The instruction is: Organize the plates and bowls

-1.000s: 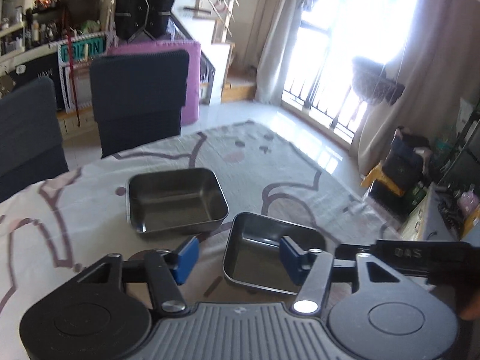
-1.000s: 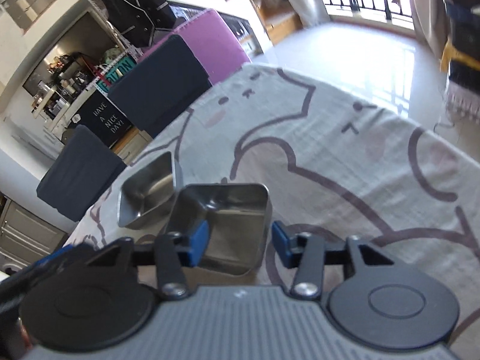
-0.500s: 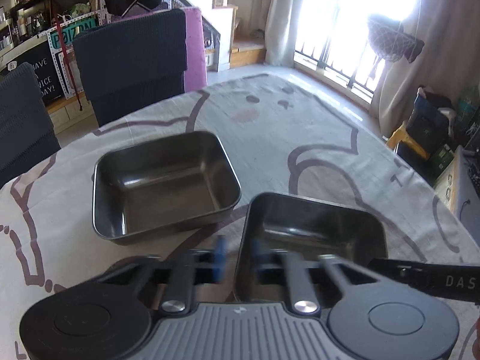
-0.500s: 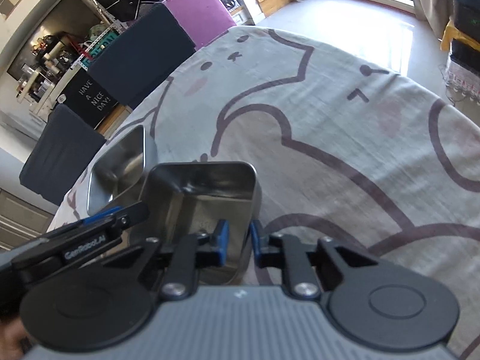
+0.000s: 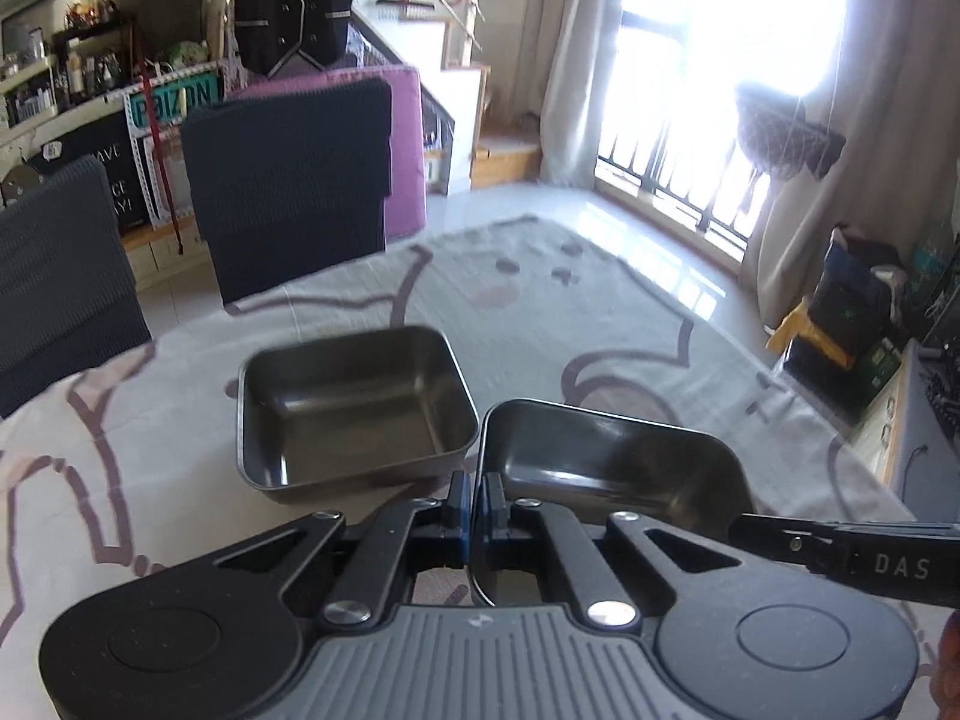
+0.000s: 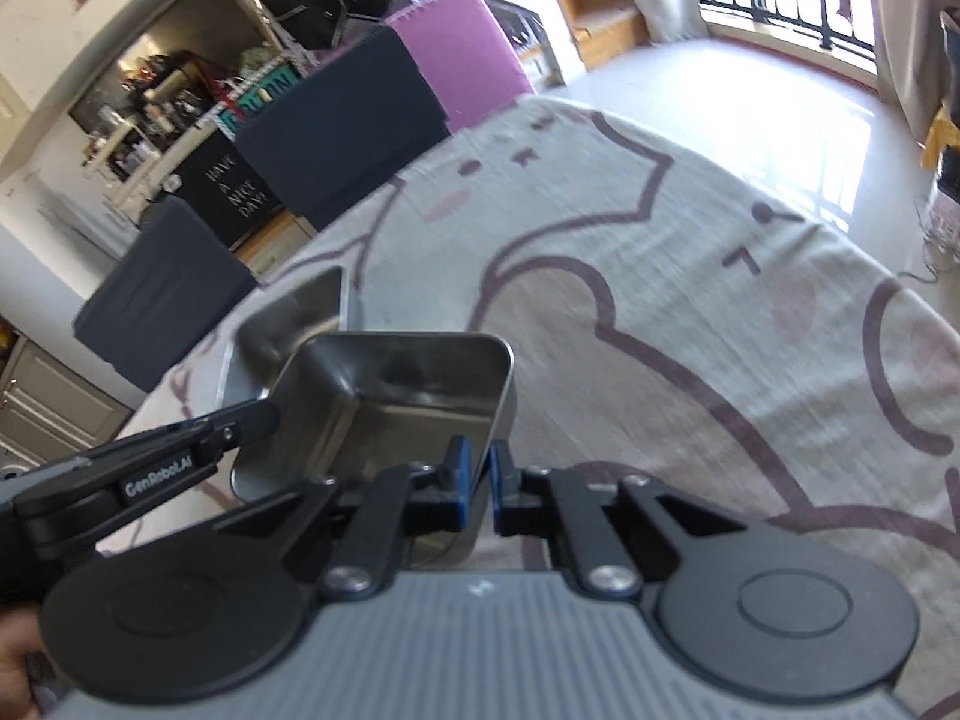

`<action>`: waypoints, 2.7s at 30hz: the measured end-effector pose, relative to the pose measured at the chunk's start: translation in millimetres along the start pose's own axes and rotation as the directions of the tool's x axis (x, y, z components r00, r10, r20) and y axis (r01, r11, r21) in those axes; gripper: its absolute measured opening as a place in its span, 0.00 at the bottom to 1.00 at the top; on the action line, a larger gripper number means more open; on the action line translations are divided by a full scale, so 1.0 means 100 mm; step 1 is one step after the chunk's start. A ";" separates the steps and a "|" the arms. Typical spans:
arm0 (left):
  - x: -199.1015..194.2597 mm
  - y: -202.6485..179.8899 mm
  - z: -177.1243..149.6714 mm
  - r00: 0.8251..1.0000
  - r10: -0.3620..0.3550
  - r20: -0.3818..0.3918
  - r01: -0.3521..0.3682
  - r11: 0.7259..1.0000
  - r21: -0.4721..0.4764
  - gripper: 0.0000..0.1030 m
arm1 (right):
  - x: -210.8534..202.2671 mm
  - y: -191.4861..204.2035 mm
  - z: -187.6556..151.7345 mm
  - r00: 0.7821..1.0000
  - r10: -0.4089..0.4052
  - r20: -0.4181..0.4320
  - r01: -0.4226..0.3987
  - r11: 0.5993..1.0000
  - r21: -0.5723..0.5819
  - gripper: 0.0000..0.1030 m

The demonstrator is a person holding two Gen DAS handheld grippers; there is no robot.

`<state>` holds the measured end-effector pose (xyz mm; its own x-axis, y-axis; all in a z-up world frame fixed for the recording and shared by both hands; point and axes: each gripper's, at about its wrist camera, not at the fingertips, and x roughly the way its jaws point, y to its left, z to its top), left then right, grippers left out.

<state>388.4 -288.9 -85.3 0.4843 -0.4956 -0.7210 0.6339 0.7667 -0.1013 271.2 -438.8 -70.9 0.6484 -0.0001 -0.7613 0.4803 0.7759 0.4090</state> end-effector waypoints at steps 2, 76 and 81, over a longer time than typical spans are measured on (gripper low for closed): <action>-0.17 0.00 -0.01 1.000 0.000 0.024 0.000 1.000 -0.003 0.03 | -0.11 0.03 -0.01 1.000 0.017 0.016 -0.017 1.000 -0.007 0.08; -2.72 2.48 -2.91 0.940 0.216 -0.264 -0.331 0.767 -0.551 0.07 | 0.07 2.93 -2.57 0.843 0.030 -0.537 -0.432 0.633 -0.643 0.12; -2.69 2.48 -2.89 0.939 0.214 -0.268 -0.330 0.779 -0.534 0.08 | 0.11 2.93 -2.60 0.834 0.020 -0.551 -0.438 0.632 -0.640 0.12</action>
<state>241.3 152.2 -114.3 0.4289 -0.1915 -0.8828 0.0120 0.9784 -0.2065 265.3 -47.7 -90.6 0.2253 0.3628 -0.9042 -0.3585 0.8938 0.2693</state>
